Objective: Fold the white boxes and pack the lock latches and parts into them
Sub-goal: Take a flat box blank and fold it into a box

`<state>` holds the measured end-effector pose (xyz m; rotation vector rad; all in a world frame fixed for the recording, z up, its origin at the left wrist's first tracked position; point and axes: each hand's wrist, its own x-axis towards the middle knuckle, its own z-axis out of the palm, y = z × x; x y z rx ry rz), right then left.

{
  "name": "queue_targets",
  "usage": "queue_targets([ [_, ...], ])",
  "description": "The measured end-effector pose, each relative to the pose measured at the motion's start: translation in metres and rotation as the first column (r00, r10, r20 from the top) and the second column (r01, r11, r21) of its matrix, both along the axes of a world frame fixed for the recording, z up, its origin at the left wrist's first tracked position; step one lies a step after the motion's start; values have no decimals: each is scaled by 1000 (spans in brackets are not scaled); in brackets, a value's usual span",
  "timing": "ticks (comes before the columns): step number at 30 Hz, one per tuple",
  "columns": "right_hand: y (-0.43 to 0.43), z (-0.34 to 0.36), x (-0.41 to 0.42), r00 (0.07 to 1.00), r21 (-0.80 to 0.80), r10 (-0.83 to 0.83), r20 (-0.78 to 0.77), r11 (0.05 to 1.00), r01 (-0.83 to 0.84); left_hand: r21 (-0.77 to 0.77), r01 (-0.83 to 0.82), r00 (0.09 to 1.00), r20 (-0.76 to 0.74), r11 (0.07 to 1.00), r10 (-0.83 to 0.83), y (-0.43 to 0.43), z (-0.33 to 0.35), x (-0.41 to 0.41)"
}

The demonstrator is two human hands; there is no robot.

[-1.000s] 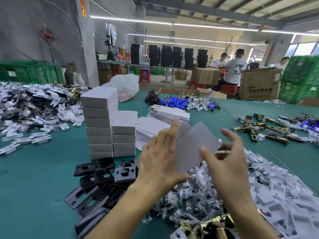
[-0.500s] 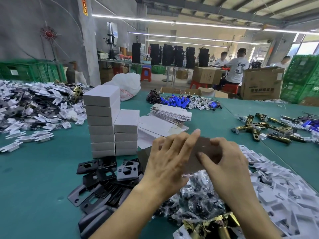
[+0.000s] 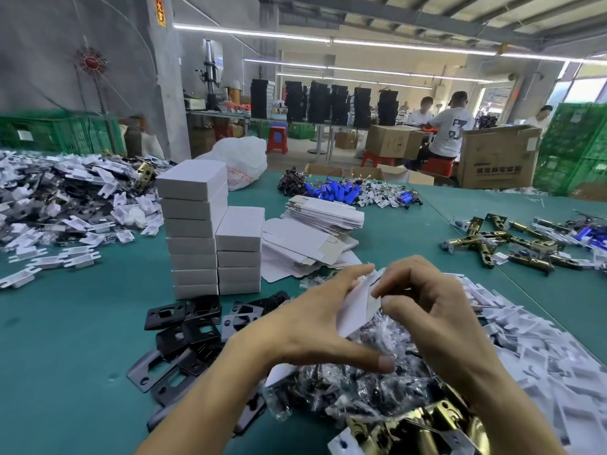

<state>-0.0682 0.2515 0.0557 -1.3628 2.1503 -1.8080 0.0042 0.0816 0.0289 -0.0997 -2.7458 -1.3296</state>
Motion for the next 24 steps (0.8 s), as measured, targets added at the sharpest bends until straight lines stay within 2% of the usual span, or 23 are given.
queue_targets([
  [3,0,0,-3,997,-66,-7,74,998,12,-5,-28,999,-32,1000,28,6,-3,-2],
  [6,-1,-2,-4,986,-101,-98,134,989,112,-157,-162,978,-157,974,138,10,-5,-4],
  [9,-2,-6,-4,959,-33,-204,195,976,214,-429,-323,924,-336,844,183,15,-7,-5],
  [11,-1,-6,-7,927,-26,-265,264,959,282,-495,-402,882,-434,770,182,16,-9,-6],
  [13,2,-5,-11,904,-65,-257,341,953,295,-495,-440,853,-490,749,178,17,-9,-7],
  [17,4,-7,-14,913,-9,-128,388,990,143,-472,-467,824,-539,747,175,19,-9,-8],
  [19,4,-10,-17,921,26,-148,359,988,149,-472,-488,809,-561,734,177,21,-10,-8],
  [24,7,-13,-21,949,72,-268,167,963,259,-462,-511,798,-569,724,200,25,-9,-7],
])
